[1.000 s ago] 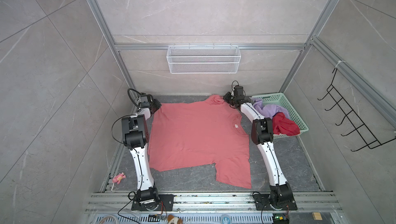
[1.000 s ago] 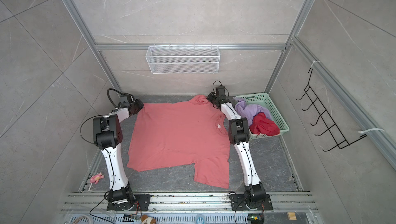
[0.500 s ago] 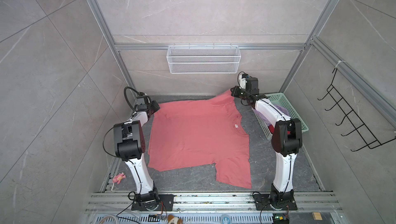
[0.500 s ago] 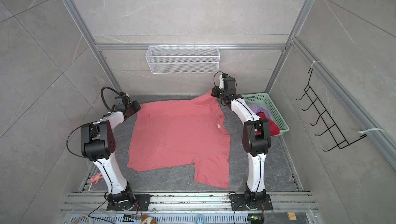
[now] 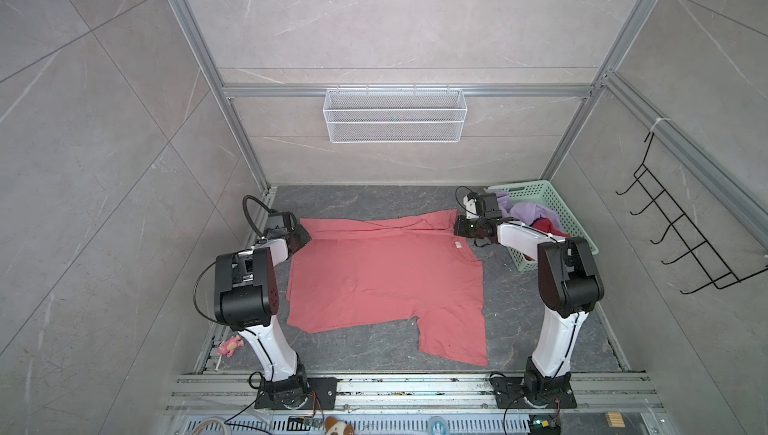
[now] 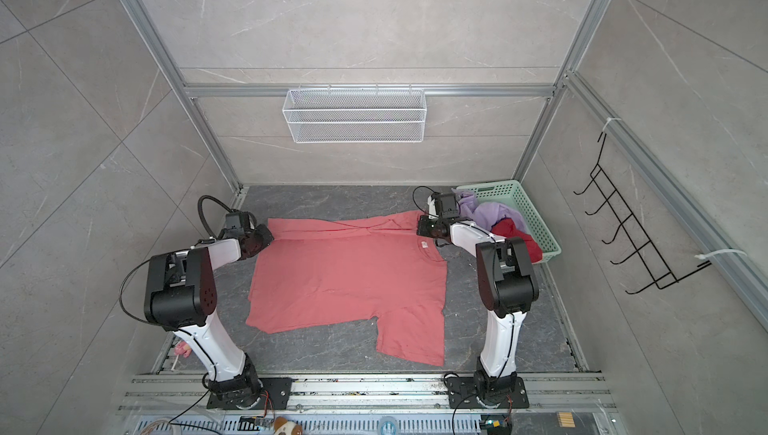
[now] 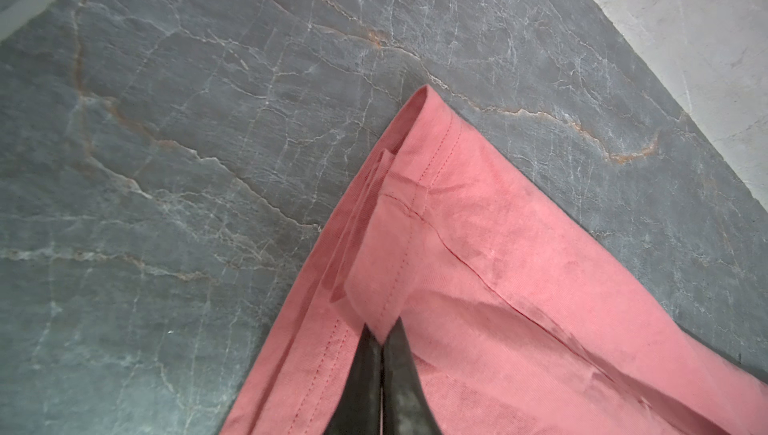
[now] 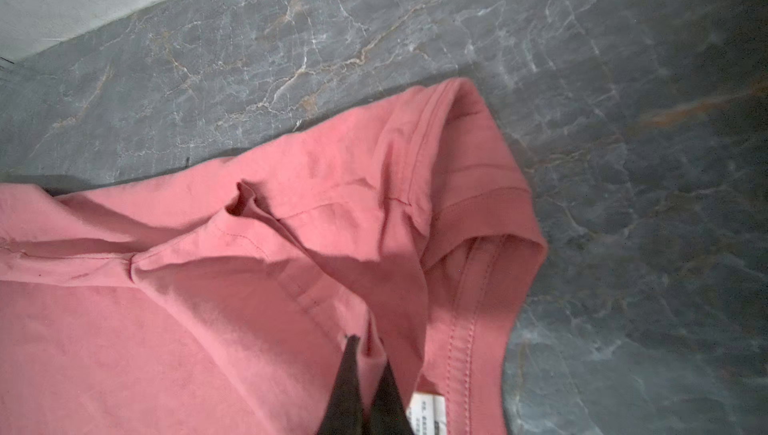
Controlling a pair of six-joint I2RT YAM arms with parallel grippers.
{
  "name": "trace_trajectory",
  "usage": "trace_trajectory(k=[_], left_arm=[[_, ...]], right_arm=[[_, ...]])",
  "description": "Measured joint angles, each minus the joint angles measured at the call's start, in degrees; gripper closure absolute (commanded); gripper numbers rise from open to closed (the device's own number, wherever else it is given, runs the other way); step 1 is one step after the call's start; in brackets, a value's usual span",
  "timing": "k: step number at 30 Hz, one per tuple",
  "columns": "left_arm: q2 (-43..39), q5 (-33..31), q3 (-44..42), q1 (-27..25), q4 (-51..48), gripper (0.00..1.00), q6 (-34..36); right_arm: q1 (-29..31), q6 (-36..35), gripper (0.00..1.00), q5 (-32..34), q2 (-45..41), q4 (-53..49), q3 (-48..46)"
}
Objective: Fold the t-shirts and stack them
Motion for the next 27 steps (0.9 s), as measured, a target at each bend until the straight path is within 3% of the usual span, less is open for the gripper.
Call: trace_trajectory(k=[11,20,27], left_arm=[[-0.7,0.2,0.2,0.0,-2.0,1.00,-3.4],[-8.1,0.2,-1.9,0.0,-2.4,1.00,-3.3],[-8.3,0.0,-4.5,0.0,-3.4,0.98,-3.3]], right_arm=[[0.0,0.6,1.00,0.5,-2.9,2.4,-1.3],[0.0,0.6,1.00,0.9,-7.3,2.8,-4.7],[0.0,1.1,1.00,0.9,-7.5,2.9,-6.8]])
